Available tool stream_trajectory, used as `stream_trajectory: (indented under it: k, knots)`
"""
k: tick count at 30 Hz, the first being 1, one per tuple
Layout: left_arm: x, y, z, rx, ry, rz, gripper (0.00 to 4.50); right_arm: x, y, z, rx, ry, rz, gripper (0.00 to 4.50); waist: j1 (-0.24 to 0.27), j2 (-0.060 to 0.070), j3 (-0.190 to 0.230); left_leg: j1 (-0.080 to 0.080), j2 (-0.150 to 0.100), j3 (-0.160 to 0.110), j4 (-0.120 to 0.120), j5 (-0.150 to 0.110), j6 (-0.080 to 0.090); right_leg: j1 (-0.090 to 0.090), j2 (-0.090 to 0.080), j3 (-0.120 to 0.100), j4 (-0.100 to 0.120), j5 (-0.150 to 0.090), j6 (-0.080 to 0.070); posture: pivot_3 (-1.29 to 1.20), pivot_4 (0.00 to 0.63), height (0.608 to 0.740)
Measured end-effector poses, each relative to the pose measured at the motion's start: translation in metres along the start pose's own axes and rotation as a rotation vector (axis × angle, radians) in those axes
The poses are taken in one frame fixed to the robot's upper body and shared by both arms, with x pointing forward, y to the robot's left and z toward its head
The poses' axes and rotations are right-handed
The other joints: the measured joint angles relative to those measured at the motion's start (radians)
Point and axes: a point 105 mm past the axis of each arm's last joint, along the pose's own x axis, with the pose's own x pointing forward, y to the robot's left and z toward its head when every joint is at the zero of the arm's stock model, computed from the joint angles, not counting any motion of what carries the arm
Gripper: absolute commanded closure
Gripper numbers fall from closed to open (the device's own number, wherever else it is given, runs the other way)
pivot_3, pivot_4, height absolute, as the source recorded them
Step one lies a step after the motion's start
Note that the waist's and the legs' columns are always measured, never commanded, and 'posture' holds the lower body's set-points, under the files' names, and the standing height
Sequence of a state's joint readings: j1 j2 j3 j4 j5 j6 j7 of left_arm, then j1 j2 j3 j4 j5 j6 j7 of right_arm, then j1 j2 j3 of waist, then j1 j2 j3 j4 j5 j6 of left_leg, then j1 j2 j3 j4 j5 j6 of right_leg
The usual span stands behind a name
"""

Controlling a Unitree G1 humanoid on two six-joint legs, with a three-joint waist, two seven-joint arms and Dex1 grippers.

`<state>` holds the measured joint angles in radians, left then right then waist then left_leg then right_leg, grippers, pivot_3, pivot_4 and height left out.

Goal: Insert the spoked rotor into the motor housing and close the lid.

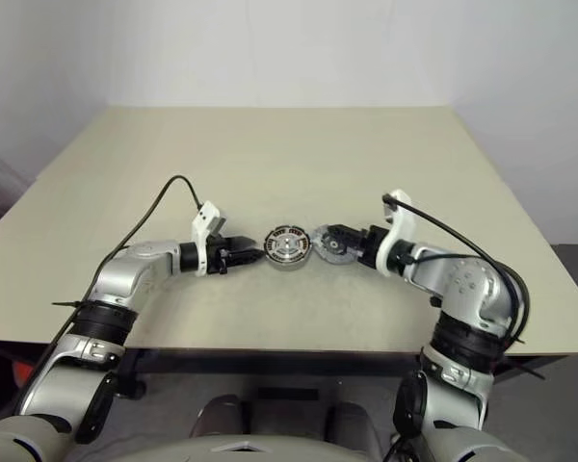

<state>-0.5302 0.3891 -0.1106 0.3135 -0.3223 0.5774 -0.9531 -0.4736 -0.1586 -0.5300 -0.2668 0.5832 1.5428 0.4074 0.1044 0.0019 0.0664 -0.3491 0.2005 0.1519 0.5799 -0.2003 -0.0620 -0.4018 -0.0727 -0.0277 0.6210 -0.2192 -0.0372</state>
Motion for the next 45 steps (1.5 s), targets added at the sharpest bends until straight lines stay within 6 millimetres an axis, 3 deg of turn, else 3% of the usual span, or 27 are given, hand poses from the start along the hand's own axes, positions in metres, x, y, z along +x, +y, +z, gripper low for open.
stream_trajectory:
  k: [5, 11, 18, 35, 45]
  knots:
    - [0.006, -0.002, 0.001, 0.039, 0.022, -0.031, 1.77, -0.008, -0.006, -0.020, 0.061, 0.024, -0.028, 0.04, -0.001, 0.000, 0.000, 0.000, 0.000, 0.000, 0.000, 0.000, -0.001, 0.001, 0.000, 0.000, 0.001, 0.000, 0.000, 0.00, 0.000, 0.740]
    - [0.010, -0.003, -0.002, 0.050, 0.040, -0.042, 1.77, -0.006, -0.015, -0.041, 0.124, 0.054, -0.071, 0.04, 0.001, 0.001, 0.000, 0.001, 0.001, 0.000, 0.000, 0.001, -0.002, 0.001, -0.001, 0.000, 0.001, 0.000, 0.000, 0.00, 0.000, 0.740]
    - [0.011, -0.003, -0.003, 0.056, 0.046, -0.039, 1.77, 0.001, -0.026, -0.043, 0.167, 0.038, -0.104, 0.04, 0.001, 0.001, -0.001, 0.001, 0.001, 0.000, -0.001, 0.002, -0.003, 0.003, -0.001, 0.000, 0.001, 0.000, 0.000, 0.00, 0.000, 0.740]
    - [0.011, -0.003, -0.006, 0.051, 0.045, -0.025, 1.77, 0.025, -0.047, -0.011, 0.213, -0.092, -0.114, 0.04, -0.001, 0.001, 0.000, 0.002, 0.002, -0.001, -0.003, 0.007, -0.011, 0.003, -0.001, 0.000, 0.002, 0.001, -0.001, 0.00, 0.000, 0.740]
    - [0.010, -0.003, -0.005, 0.052, 0.043, -0.008, 1.77, 0.032, -0.038, 0.003, 0.183, -0.103, -0.076, 0.04, -0.001, 0.001, -0.001, 0.000, 0.001, -0.001, -0.003, 0.006, -0.011, 0.001, -0.001, 0.000, 0.002, 0.002, -0.001, 0.00, 0.000, 0.740]
